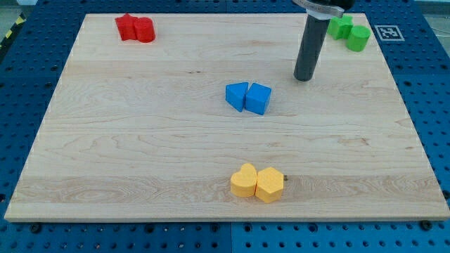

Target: Place the yellow hexagon on top of the yellow heart

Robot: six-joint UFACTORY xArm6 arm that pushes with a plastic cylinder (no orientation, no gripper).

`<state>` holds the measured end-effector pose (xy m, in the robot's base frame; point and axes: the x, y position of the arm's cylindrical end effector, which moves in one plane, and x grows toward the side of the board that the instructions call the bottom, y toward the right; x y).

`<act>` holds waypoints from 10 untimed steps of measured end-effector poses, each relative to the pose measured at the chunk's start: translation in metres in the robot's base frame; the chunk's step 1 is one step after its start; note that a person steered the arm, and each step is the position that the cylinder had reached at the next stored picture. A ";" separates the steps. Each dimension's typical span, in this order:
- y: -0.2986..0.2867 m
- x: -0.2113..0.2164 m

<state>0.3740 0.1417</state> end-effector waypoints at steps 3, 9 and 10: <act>0.158 0.074; 0.019 0.244; -0.051 0.243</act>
<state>0.6166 0.0906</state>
